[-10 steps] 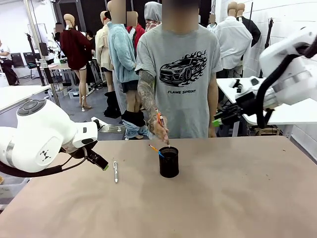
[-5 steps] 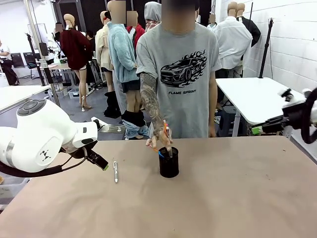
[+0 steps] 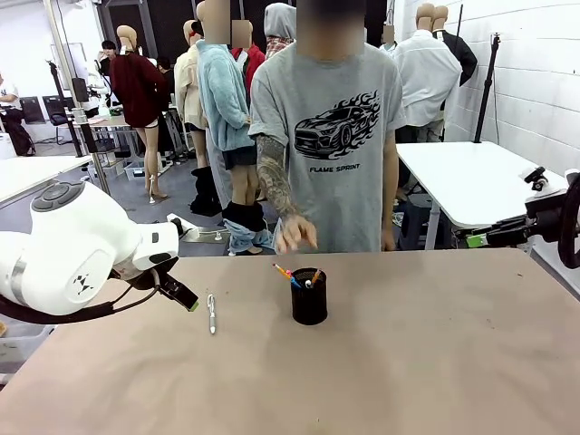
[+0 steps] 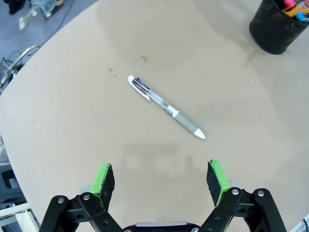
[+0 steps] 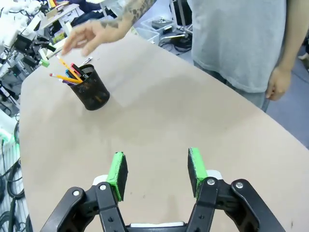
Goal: Place the pens into the pen holder.
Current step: Pick up a writing instrument from the table and place it into the Pen holder.
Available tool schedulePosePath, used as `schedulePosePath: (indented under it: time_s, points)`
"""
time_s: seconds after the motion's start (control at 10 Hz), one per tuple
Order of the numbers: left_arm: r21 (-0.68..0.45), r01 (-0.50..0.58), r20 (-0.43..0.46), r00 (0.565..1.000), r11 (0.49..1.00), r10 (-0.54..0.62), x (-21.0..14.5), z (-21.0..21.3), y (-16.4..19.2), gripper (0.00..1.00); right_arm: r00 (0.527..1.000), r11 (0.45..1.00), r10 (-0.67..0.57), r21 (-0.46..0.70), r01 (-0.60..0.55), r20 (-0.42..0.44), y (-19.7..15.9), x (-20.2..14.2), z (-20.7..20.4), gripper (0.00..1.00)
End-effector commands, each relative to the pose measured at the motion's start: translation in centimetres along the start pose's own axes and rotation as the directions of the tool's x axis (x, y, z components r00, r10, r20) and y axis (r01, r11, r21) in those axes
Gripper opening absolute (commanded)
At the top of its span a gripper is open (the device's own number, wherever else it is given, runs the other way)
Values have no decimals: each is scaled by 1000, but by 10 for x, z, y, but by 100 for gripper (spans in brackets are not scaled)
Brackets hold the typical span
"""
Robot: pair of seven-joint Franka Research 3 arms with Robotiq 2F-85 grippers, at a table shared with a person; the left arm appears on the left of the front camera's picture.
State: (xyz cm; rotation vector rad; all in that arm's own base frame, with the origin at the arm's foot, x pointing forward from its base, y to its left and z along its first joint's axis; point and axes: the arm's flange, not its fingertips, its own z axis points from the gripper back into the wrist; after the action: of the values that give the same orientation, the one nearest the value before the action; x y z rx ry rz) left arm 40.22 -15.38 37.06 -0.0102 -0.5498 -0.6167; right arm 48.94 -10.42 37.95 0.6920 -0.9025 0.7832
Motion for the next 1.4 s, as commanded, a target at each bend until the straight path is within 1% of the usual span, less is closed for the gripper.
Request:
schedulePosePath:
  time_s: [0.0, 0.1, 0.2, 0.3, 0.5, 0.6, 0.7, 0.9, 1.2, 1.3]
  points:
    - [0, 0, 0, 1000, 1000, 0, 0, 0, 0, 100, 1000, 1000, -3, -5, 3, -14, 2, 2, -2, 64]
    - [91, -66, 3, 998, 994, 66, 2, 7, -9, 100, 1000, 1000, -3, -5, 3, -14, 2, 2, -2, 64]
    - [133, -144, -32, 988, 981, 149, 20, 4, -7, 100, 1000, 1000, -3, -5, 3, -14, 2, 2, -2, 64]
    - [132, -190, -88, 975, 973, 202, 40, -1, -3, 100, 1000, 1000, -3, -5, 3, -14, 2, 2, -2, 64]
    - [124, -286, -142, 942, 950, 303, 70, -15, 2, 100, 1000, 1000, -3, -5, 3, -14, 2, 2, -2, 64]
    - [106, -336, -179, 919, 936, 351, 81, -26, 6, 100, 1000, 1000, -3, -5, 3, -14, 2, 2, -2, 64]
    - [81, -376, -196, 902, 923, 385, 88, -39, 14, 100, 1000, 1000, -3, -5, 3, -14, 2, 2, -2, 64]
    - [71, -439, -263, 858, 896, 441, 96, -68, 29, 100, 1000, 1000, -3, -5, 3, -14, 2, 2, -2, 64]
    - [37, -477, -315, 828, 878, 464, 101, -90, 38, 100, 1000, 1000, -3, -5, 3, -14, 2, 2, -2, 64]
    - [45, -482, -324, 822, 875, 469, 103, -96, 40, 100, 1000, 1000, -3, -5, 3, -14, 2, 2, -2, 64]
